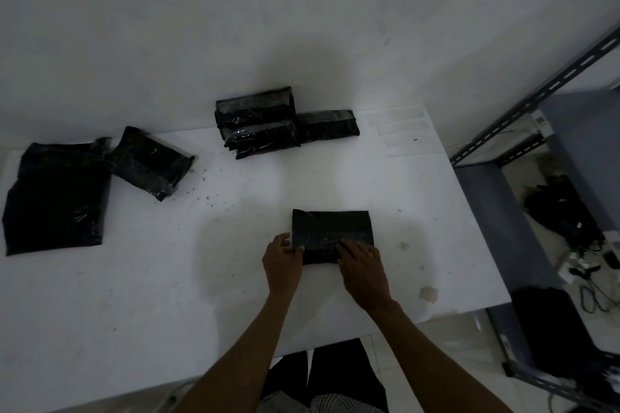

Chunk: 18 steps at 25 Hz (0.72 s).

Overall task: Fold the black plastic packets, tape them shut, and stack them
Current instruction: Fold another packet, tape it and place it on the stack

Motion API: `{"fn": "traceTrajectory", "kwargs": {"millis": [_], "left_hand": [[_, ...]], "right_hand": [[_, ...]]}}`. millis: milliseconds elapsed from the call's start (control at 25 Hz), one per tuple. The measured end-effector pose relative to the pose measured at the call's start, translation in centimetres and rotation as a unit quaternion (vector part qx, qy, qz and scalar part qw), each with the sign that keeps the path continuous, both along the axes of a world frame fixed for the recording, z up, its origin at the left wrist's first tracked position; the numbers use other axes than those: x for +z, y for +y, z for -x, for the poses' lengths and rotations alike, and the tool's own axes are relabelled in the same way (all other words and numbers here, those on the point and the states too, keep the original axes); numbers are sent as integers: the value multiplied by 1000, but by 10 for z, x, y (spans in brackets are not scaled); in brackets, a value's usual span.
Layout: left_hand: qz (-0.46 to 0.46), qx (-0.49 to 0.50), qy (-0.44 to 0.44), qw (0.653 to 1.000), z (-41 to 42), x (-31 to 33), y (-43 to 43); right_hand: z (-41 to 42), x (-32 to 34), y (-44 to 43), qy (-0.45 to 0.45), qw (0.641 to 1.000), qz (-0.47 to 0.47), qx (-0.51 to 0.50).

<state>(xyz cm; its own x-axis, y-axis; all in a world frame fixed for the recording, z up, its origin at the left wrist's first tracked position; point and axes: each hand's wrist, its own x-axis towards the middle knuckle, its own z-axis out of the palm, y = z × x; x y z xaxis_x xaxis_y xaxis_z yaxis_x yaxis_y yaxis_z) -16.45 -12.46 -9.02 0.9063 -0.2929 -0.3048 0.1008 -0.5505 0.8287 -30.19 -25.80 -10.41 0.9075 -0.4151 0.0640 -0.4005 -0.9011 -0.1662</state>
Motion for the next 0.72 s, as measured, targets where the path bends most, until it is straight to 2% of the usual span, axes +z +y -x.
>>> {"fn": "traceTrajectory", "kwargs": {"millis": [80, 120, 200, 280, 480, 720], "left_hand": [[-47, -96, -186, 977, 12, -3, 0], [-55, -163, -269, 948, 16, -5, -1], [-48, -287, -362, 886, 20, -7, -4], [-66, -341, -377, 859, 20, -8, -6], [-111, -355, -351, 859, 17, -16, -4], [-115, -359, -344, 860, 10, -18, -10]], "right_hand": [[1, 0, 0, 8, 1000, -10, 1], [1, -1, 1, 14, 1000, -15, 0], [2, -3, 0, 28, 999, -24, -3], [3, -3, -1, 39, 999, -31, -6], [4, 0, -3, 29, 999, -34, 3], [0, -4, -11, 35, 999, -36, 3]]}}
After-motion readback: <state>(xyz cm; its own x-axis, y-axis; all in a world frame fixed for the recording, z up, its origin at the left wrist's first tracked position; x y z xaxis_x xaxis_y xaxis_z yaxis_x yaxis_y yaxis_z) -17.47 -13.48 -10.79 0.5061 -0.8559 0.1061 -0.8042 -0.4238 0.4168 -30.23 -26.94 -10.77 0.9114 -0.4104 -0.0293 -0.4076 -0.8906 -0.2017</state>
